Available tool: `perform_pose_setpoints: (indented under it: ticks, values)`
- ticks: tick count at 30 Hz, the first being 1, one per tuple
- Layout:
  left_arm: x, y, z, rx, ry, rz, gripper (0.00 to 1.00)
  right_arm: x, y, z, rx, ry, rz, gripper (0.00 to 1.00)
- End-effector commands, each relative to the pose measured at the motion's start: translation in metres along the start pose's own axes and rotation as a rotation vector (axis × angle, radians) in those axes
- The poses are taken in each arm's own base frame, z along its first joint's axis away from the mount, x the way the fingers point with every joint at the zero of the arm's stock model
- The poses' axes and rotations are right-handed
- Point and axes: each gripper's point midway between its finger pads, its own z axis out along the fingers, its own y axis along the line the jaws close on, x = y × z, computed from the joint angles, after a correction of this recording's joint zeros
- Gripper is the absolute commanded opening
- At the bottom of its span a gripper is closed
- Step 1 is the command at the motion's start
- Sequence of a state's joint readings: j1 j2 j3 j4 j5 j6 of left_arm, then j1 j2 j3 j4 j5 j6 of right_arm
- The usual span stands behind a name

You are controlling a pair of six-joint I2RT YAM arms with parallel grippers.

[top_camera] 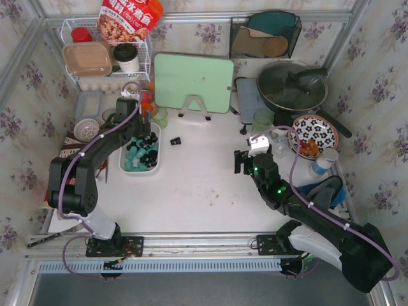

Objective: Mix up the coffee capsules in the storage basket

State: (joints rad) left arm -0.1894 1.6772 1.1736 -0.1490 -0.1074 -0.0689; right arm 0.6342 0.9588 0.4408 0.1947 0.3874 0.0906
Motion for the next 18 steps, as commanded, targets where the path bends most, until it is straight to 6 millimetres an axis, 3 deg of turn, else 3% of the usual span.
perform_pose_setpoints:
  ticks: [1, 4, 9, 18]
  values:
    - [0.013, -0.011, -0.015, 0.012, 0.064, -0.07, 0.8, -0.006, -0.025, -0.001, 0.105, -0.059, 0.01, 0.86]
    - [0.016, -0.042, -0.024, 0.073, 0.073, -0.017, 0.8, -0.003, -0.03, -0.002, 0.117, -0.08, 0.031, 0.86]
    - [0.021, -0.116, -0.036, 0.175, 0.051, 0.247, 0.8, -0.002, -0.031, -0.005, 0.108, -0.093, 0.034, 0.86]
    - [0.016, -0.142, -0.012, 0.181, 0.174, 0.225, 0.81, -0.004, -0.029, -0.008, 0.084, -0.114, 0.047, 0.86]
